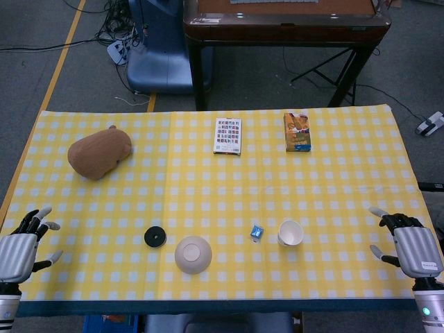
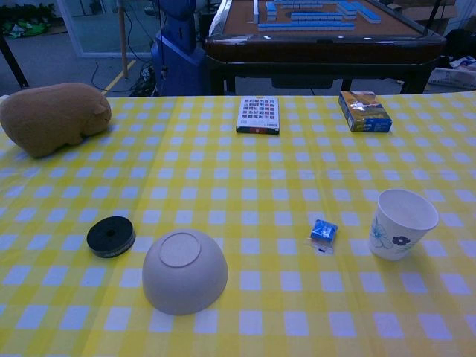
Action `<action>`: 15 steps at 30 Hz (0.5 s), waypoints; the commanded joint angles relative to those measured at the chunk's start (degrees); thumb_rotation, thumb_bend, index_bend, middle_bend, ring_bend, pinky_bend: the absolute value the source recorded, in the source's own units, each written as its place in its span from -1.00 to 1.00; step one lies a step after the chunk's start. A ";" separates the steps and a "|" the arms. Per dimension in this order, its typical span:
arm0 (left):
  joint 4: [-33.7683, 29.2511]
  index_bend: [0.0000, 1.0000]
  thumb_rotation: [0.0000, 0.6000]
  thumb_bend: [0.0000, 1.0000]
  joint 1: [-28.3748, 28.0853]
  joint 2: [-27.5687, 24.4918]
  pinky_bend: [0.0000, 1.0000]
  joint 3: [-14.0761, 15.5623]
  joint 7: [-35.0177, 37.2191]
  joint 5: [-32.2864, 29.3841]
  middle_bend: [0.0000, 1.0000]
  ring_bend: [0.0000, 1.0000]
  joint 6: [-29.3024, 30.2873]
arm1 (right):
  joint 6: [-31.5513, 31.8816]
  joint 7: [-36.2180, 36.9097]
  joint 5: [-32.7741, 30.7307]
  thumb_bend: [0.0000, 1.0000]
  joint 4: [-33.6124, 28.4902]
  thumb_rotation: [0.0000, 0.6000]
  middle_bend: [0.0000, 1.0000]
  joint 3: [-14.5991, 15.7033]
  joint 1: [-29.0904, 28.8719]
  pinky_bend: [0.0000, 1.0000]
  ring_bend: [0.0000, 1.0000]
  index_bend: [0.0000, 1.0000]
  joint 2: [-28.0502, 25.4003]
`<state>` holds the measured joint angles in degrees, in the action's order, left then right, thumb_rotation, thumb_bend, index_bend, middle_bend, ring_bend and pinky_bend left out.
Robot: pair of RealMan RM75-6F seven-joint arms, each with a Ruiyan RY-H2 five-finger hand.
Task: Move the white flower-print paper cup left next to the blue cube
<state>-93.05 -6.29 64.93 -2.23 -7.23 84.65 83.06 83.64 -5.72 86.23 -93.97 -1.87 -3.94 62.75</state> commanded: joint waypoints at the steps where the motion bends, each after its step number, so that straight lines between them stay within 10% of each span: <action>1: 0.02 -0.06 1.00 -0.58 -0.09 0.12 -0.12 0.12 -0.16 0.18 -0.66 -0.76 -0.13 | -0.31 -0.26 0.00 -0.74 -0.03 1.00 -0.13 0.14 -0.07 -0.20 -0.38 -0.50 -0.01; 7: -0.08 -0.06 1.00 -0.58 -0.18 0.05 -0.12 0.25 -0.30 0.69 -0.66 -0.76 0.05 | -1.17 -1.24 -0.09 -0.74 -0.44 1.00 -0.04 0.60 -0.13 0.35 -0.23 -0.50 -0.14; 15: -0.44 -0.13 1.00 -0.58 0.46 -0.33 -0.11 0.42 0.65 1.61 -0.62 -0.73 1.62 | -5.75 -3.59 -2.31 -0.92 -3.07 1.00 0.50 -0.08 -2.47 0.98 0.51 -0.52 -0.43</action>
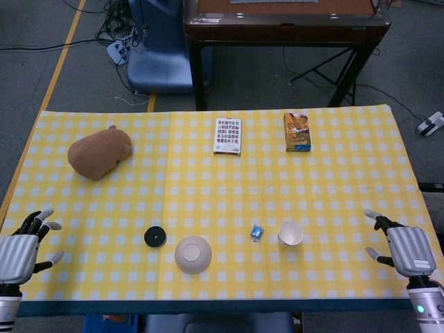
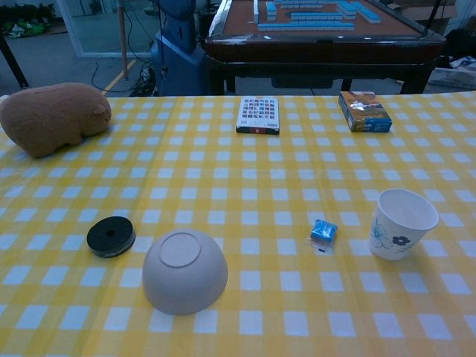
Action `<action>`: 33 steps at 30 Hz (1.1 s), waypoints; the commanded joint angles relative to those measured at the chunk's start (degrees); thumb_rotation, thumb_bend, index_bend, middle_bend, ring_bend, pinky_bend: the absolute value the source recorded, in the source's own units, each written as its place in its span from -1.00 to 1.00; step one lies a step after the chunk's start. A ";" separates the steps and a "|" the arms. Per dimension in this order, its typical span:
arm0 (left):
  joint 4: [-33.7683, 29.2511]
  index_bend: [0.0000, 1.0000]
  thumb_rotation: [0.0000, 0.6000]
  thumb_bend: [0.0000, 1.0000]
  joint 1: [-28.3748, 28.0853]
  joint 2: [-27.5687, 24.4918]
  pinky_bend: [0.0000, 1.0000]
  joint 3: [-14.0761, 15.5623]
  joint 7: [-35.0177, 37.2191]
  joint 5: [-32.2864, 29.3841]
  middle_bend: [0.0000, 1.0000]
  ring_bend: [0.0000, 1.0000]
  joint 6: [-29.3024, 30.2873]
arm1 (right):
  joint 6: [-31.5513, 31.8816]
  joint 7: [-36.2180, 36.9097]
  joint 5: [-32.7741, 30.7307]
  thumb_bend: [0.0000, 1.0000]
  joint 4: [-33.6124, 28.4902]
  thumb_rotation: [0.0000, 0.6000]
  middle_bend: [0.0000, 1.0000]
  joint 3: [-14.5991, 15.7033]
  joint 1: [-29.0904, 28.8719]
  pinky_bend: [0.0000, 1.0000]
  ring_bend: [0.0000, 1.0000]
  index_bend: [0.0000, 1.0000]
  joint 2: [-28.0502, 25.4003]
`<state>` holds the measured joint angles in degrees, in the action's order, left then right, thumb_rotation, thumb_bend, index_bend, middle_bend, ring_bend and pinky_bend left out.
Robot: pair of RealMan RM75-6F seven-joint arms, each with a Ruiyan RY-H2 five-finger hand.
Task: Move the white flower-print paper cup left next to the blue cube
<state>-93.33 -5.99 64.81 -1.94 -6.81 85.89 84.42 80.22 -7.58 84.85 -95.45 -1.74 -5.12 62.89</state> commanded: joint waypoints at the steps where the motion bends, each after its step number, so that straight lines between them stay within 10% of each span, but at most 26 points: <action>1: -0.25 -0.13 1.00 -0.58 0.21 -0.30 -0.11 0.17 0.34 0.59 -0.62 -0.73 0.44 | -3.41 -2.77 -1.28 -0.94 -2.47 1.00 0.57 -0.24 -1.86 0.99 0.57 -0.54 -0.95; 9: -0.23 -0.13 1.00 -0.58 0.70 -1.17 -0.11 -0.16 2.20 -0.03 -0.62 -0.72 1.08 | -14.42 -12.54 -7.32 -1.00 -11.28 1.00 0.98 -1.33 -8.36 1.00 0.94 -0.67 -3.40; 33: 0.21 -0.12 1.00 -0.58 1.43 -2.76 -0.11 -0.93 5.31 -1.50 -0.62 -0.73 1.51 | -26.14 -30.93 -27.04 -1.00 -17.62 1.00 1.00 -2.01 -24.20 1.00 0.97 -0.68 3.48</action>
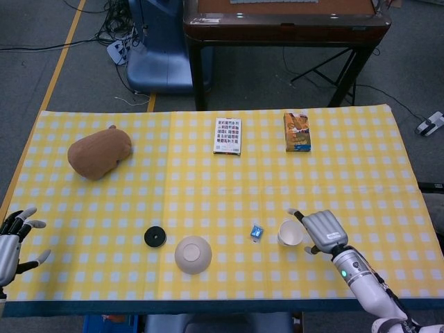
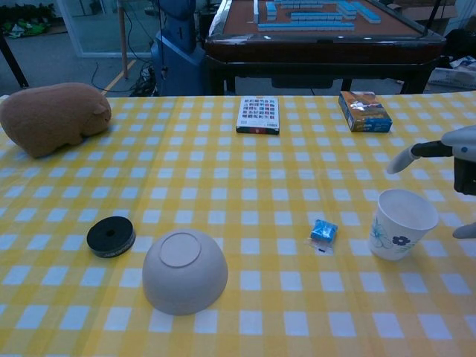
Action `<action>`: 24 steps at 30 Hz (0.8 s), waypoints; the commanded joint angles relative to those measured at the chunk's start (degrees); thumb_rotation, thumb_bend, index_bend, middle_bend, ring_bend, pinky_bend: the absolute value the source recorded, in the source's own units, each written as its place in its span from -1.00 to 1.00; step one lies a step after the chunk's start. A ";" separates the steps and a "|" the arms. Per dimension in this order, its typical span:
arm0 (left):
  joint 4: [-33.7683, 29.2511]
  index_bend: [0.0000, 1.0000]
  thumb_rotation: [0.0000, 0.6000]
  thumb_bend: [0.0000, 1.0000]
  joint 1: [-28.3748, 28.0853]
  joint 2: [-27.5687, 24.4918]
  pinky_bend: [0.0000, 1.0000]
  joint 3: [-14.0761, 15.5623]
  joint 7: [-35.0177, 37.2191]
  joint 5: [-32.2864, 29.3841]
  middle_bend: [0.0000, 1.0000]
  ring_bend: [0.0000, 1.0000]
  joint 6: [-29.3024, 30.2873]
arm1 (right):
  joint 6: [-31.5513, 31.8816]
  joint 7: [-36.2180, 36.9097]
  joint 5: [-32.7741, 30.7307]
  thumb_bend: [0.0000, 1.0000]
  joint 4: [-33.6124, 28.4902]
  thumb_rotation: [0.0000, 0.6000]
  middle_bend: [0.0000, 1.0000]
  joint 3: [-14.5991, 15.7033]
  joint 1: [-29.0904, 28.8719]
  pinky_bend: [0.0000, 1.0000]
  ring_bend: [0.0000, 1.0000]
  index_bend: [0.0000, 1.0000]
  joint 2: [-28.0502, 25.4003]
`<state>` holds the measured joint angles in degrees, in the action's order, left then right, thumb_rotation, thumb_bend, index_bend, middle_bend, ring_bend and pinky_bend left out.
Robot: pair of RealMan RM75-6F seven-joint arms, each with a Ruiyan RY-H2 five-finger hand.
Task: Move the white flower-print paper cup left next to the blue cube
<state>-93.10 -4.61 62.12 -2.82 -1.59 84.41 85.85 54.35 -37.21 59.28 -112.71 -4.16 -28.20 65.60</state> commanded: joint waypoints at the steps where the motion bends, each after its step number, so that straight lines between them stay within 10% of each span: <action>1: -0.04 -0.12 1.00 -0.58 0.08 -0.12 -0.11 -0.07 0.20 -0.01 -0.62 -0.73 0.15 | -0.24 -1.85 -2.17 -1.00 -0.39 1.00 1.00 0.54 -1.67 1.00 0.97 -0.68 1.09; 24: -0.09 -0.10 1.00 -0.58 0.19 -0.49 -0.11 0.00 1.09 0.21 -0.62 -0.73 -0.06 | 2.21 -3.00 -7.17 -1.00 2.53 1.00 1.00 2.40 -7.58 1.00 0.97 -0.45 6.84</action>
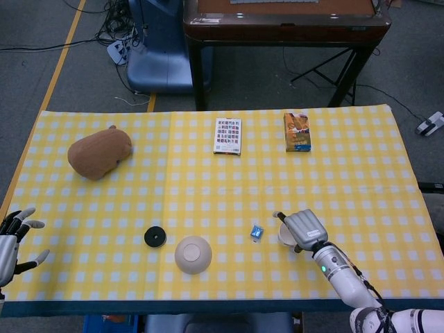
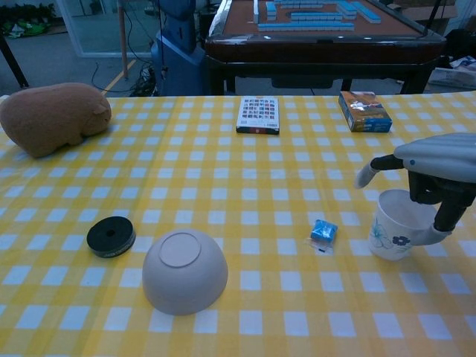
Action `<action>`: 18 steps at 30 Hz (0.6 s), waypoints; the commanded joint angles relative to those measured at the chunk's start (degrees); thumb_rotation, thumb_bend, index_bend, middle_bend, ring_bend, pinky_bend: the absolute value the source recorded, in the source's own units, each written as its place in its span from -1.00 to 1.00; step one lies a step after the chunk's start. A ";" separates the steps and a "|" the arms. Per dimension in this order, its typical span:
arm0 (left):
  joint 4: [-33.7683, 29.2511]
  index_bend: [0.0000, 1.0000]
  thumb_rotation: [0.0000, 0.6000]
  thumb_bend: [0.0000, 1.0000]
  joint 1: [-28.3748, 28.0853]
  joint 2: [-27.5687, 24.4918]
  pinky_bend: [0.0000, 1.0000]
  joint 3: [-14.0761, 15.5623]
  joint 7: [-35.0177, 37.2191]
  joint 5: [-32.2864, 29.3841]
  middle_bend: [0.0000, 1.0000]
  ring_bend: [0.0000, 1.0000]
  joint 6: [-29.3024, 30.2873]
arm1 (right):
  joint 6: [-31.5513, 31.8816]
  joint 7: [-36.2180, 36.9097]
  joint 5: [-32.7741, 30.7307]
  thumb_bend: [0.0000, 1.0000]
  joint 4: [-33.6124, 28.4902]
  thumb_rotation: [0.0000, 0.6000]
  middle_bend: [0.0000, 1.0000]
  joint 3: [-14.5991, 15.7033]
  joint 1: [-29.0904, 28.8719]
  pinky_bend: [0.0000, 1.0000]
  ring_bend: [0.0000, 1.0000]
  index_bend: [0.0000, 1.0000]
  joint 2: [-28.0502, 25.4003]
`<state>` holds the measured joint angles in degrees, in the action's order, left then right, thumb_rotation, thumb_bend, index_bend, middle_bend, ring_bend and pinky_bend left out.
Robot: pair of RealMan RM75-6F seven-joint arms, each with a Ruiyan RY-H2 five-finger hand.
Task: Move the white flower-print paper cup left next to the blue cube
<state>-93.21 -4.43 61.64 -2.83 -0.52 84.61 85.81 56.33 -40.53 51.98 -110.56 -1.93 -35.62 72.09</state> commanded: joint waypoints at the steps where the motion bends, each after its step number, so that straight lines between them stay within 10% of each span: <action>1: 0.03 -0.10 1.00 -0.58 0.01 -0.02 -0.11 0.02 0.05 0.00 -0.62 -0.73 -0.03 | 0.39 0.57 0.19 -1.00 0.65 1.00 1.00 0.25 -0.24 1.00 0.97 -0.42 0.56; 18: 0.16 -0.10 1.00 -0.58 -0.09 0.13 -0.11 0.19 -0.23 0.12 -0.62 -0.72 -0.46 | 3.26 12.34 4.79 -0.90 0.45 1.00 1.00 -0.17 2.46 1.00 0.98 -0.06 -1.85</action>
<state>-93.05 -4.52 61.77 -2.65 -0.77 84.73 85.34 58.67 -32.00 55.22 -109.83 -1.47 -34.51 71.36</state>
